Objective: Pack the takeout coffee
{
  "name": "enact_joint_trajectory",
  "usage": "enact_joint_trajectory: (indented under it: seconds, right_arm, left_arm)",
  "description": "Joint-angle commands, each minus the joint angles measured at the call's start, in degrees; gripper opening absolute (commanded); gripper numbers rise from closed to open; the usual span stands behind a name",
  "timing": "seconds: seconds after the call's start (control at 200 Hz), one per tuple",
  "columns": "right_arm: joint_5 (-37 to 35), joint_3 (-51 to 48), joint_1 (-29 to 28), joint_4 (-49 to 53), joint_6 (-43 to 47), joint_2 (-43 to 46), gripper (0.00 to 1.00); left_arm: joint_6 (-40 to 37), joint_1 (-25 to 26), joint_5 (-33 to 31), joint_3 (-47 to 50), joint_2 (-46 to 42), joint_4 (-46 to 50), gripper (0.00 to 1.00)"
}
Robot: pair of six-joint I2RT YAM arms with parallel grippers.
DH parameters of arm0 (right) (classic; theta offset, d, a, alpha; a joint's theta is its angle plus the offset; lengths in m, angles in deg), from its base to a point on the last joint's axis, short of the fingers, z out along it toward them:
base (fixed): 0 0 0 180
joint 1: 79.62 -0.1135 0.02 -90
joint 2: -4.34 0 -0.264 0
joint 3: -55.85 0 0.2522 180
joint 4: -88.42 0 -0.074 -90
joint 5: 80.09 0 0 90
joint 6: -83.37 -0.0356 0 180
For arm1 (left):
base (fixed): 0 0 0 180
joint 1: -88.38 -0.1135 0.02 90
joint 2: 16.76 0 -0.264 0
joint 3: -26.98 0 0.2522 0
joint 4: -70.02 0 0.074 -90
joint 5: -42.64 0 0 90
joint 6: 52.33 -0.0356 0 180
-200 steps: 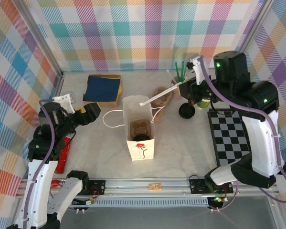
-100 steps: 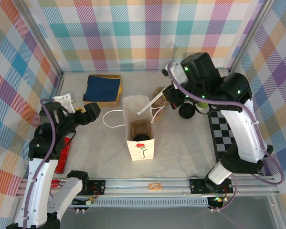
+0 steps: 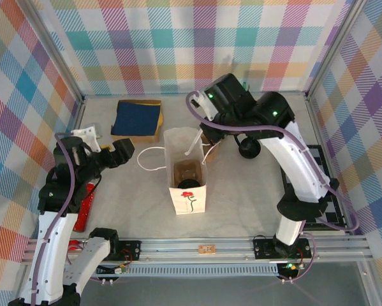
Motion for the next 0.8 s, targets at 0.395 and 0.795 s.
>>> enact_joint_trajectory:
  seconds: [0.395, 0.795]
  right_arm:
    - [-3.57, 5.42, -2.32, 1.00, 1.20, -8.05, 0.00]
    - [-3.29, 6.44, -3.17, 1.66, 1.44, -12.16, 0.00]
  left_arm:
    - [-2.14, -0.67, -1.56, 3.11, -1.96, 1.91, 0.93]
    - [-1.96, -0.66, -1.43, 4.48, -2.95, 2.09, 0.93]
